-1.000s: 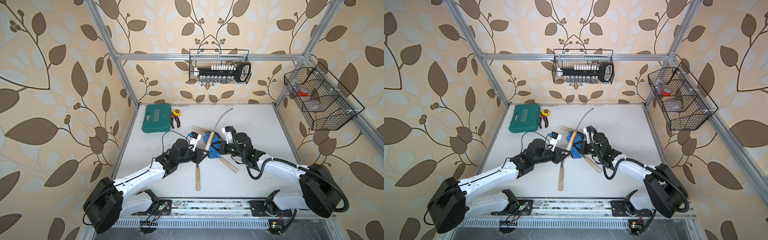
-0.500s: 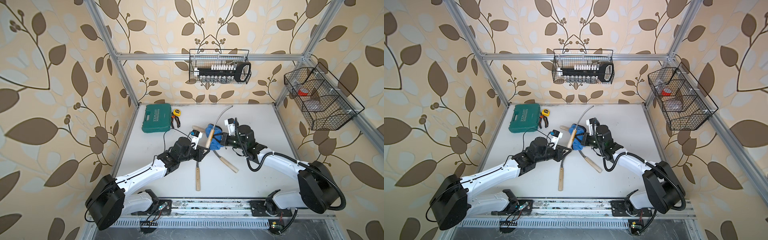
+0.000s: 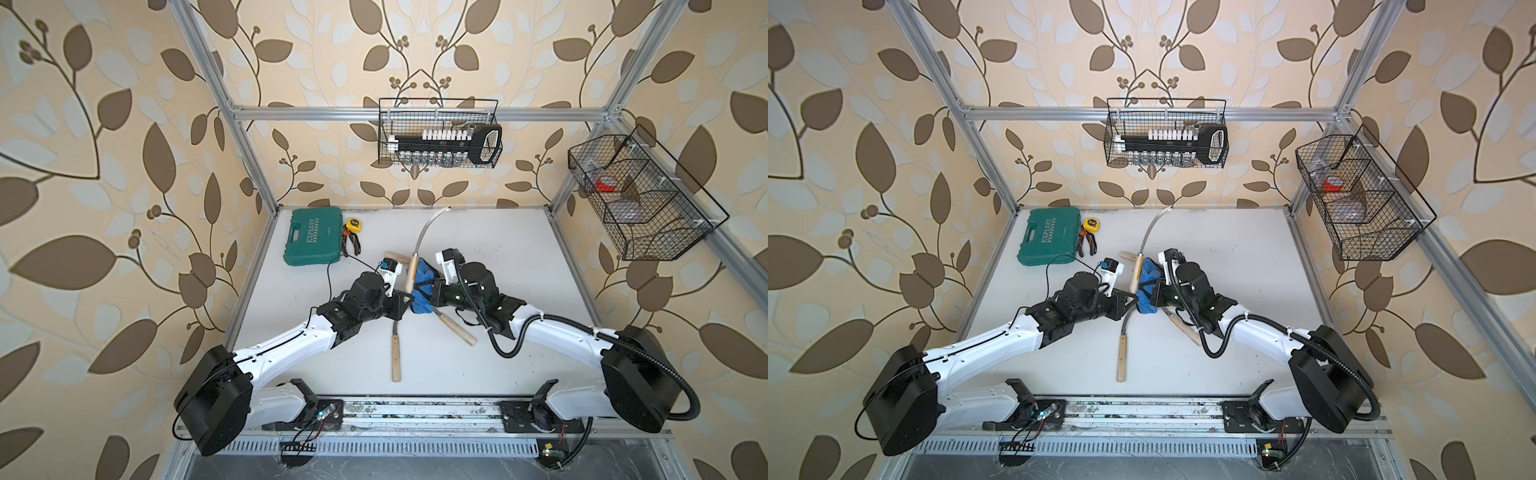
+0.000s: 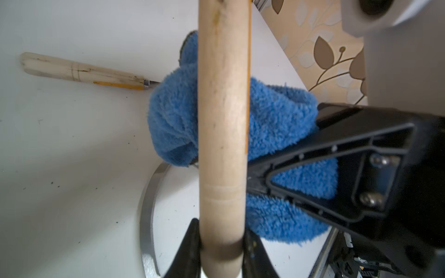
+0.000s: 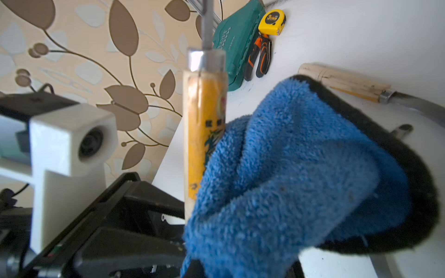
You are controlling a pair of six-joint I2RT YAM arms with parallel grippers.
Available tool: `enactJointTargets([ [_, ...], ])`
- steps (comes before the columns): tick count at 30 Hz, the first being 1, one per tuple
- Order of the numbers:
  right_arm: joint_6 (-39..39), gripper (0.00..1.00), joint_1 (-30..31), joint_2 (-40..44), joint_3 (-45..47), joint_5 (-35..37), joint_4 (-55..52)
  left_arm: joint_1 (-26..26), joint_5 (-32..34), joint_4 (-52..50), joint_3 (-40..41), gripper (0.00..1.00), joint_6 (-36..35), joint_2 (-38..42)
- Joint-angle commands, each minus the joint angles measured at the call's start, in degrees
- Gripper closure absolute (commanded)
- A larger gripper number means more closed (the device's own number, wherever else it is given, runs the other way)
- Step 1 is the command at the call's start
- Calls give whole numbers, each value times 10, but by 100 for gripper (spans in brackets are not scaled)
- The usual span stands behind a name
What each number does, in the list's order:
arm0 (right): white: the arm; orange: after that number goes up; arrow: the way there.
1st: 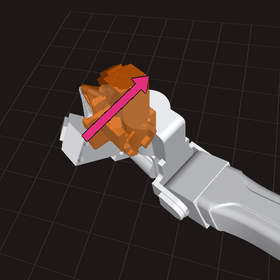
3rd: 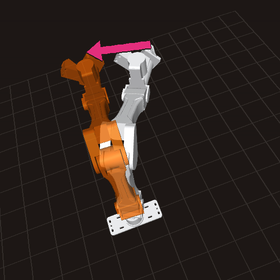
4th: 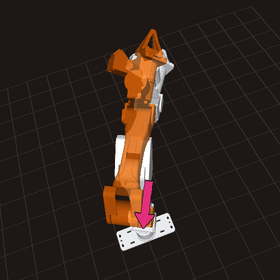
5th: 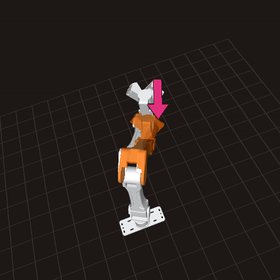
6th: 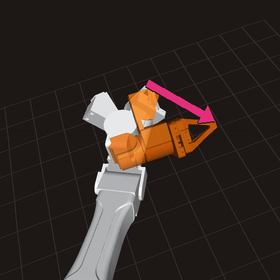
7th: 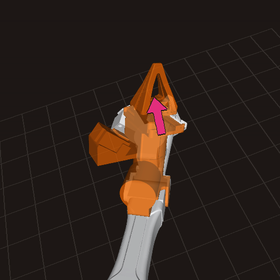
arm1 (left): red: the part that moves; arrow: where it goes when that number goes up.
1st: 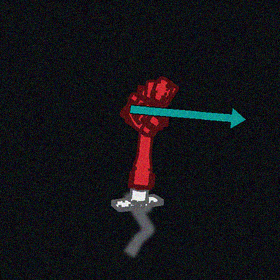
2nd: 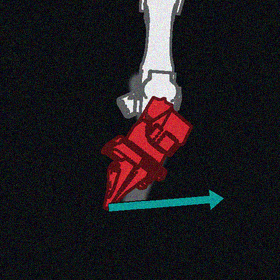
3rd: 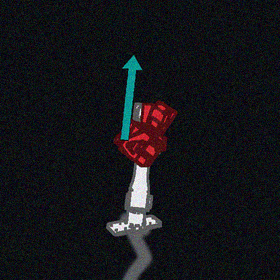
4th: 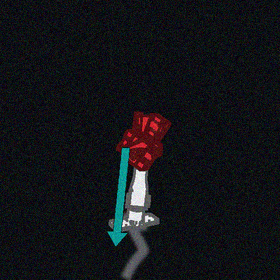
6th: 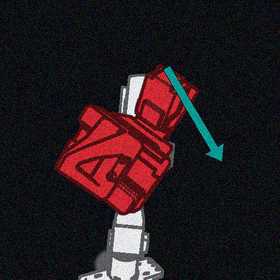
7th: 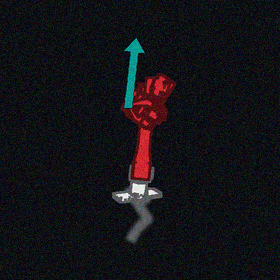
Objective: Wipe small sickles with rags
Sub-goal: Wipe the small sickle.
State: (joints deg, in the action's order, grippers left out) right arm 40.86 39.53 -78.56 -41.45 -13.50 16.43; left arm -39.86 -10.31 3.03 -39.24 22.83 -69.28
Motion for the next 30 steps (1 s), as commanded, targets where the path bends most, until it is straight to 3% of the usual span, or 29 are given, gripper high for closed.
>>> enactJointTargets([
  [1,-15,100,26,27,8,-3,5,-6,39,10,-32,100,-23,0],
  [5,-24,100,19,40,-18,23,-32,-16,38,-4,-46,100,-26,-10],
  [11,-29,100,-70,14,-89,-29,-56,-33,70,-14,-46,100,-34,-12],
  [14,-36,100,-83,-10,-118,-47,-66,-38,69,-18,-47,100,-36,-15],
  [17,-32,100,-73,-15,-113,-64,-59,-38,75,-29,-56,100,-41,-20],
  [22,-40,100,-16,10,-50,-2,-46,-38,103,-34,-63,100,-43,-29],
  [30,-15,100,31,17,19,16,-7,-38,92,-39,-73,100,-37,-24],
])
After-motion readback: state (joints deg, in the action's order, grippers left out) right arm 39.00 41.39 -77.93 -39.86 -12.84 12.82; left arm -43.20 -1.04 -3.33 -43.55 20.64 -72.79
